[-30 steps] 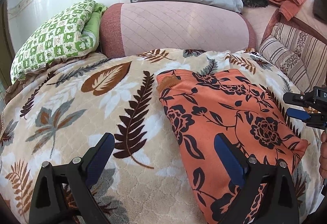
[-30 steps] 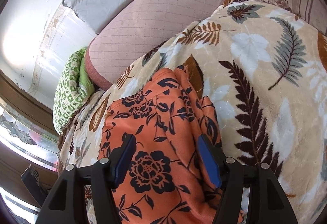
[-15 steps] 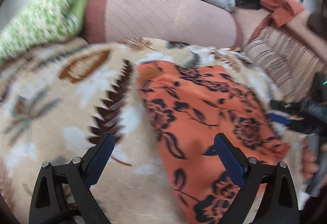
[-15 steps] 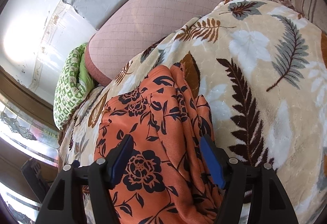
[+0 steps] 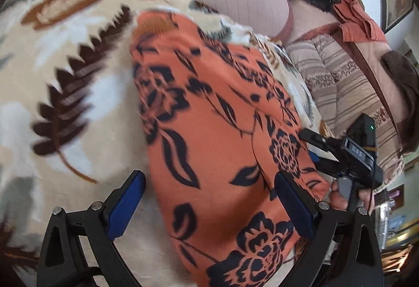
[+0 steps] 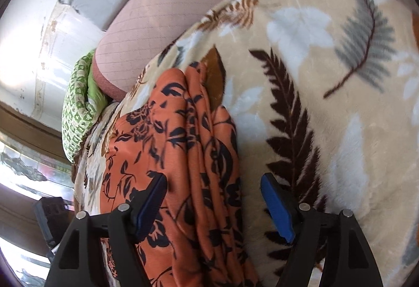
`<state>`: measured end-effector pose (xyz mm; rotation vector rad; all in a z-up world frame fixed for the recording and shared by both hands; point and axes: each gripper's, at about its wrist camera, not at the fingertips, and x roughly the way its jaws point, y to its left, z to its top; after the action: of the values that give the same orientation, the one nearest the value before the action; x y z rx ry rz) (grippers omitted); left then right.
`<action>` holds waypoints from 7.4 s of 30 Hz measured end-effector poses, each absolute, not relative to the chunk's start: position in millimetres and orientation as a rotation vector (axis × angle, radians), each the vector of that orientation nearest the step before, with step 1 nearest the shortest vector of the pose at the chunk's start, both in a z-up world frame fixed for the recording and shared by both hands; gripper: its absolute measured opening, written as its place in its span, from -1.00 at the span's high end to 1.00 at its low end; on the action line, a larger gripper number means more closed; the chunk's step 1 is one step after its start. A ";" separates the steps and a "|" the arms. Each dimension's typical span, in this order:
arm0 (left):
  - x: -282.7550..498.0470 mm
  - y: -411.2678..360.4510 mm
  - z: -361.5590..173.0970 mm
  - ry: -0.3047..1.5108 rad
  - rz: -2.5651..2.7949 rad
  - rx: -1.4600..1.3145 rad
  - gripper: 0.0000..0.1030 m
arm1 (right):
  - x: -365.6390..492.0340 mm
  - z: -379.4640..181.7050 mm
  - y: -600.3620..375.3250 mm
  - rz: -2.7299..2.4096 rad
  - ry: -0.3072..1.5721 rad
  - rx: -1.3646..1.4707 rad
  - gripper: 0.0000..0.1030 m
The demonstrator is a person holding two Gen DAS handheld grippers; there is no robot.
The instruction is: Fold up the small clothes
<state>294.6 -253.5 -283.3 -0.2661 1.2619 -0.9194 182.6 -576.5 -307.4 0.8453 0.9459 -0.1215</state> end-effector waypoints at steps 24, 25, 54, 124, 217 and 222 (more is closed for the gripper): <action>273.1 -241.1 -264.6 1.137 -0.890 -0.234 0.14 | 203.7 -270.1 -484.4 -0.086 0.916 0.541 0.19; 270.1 -239.7 -260.8 1.124 -0.880 -0.214 0.15 | 202.1 -267.6 -481.8 -0.083 0.907 0.534 0.20; 203.6 -110.2 -196.4 0.878 -0.631 -0.030 0.18 | 168.9 -226.3 -358.2 0.132 0.805 0.559 0.23; 184.4 -64.2 -231.3 0.886 -0.247 0.198 -0.55 | 146.9 -246.4 -345.3 0.124 0.903 0.627 0.41; 46.8 1.3 -47.7 0.586 -0.167 0.035 -0.73 | -15.0 -94.4 -240.5 0.001 0.611 0.211 0.39; 44.9 2.6 -47.7 0.569 -0.153 0.033 -0.73 | -13.8 -95.5 -240.7 0.000 0.617 0.215 0.39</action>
<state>44.9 2.6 -47.7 0.0333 0.5691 -0.1528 -13.8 -240.7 -95.5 0.2146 0.6166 -0.0001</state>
